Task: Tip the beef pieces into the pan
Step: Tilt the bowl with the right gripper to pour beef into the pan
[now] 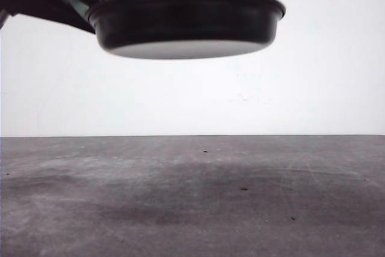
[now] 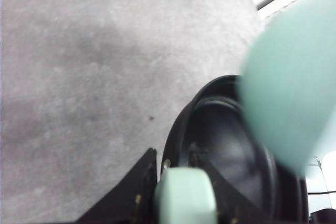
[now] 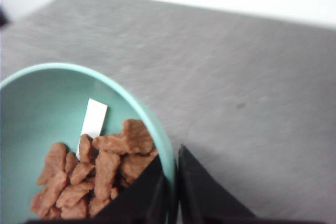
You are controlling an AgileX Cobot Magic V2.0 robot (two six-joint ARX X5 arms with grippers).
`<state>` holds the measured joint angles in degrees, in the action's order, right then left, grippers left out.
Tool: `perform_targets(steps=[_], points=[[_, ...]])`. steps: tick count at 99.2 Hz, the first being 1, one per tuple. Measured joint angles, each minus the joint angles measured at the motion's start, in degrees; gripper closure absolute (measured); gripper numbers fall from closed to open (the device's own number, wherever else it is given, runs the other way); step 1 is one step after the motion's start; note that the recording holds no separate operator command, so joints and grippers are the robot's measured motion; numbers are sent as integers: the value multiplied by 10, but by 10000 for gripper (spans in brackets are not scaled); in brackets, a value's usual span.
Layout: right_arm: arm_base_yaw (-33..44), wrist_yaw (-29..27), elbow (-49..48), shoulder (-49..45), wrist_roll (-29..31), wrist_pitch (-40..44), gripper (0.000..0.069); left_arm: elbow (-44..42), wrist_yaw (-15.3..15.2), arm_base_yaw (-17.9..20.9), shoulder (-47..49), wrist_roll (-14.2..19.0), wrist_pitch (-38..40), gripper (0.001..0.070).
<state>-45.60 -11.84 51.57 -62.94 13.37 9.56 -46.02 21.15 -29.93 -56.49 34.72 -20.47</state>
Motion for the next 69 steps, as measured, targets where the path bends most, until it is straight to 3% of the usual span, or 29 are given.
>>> perform_targets(steps=[22, 35, 44, 69], points=[[-120, -228, 0, 1, -151, -47, 678, -9, -5, 0, -2, 0, -18, 654], [-170, -327, 0, -3, -257, -108, 678, -19, -7, 0, -2, 0, -22, 654], [-191, -359, 0, -8, -335, -151, 678, -19, -8, 0, -2, 0, -23, 654], [-205, -378, 0, -10, -554, -239, 678, -19, -9, 0, -2, 0, -24, 654]])
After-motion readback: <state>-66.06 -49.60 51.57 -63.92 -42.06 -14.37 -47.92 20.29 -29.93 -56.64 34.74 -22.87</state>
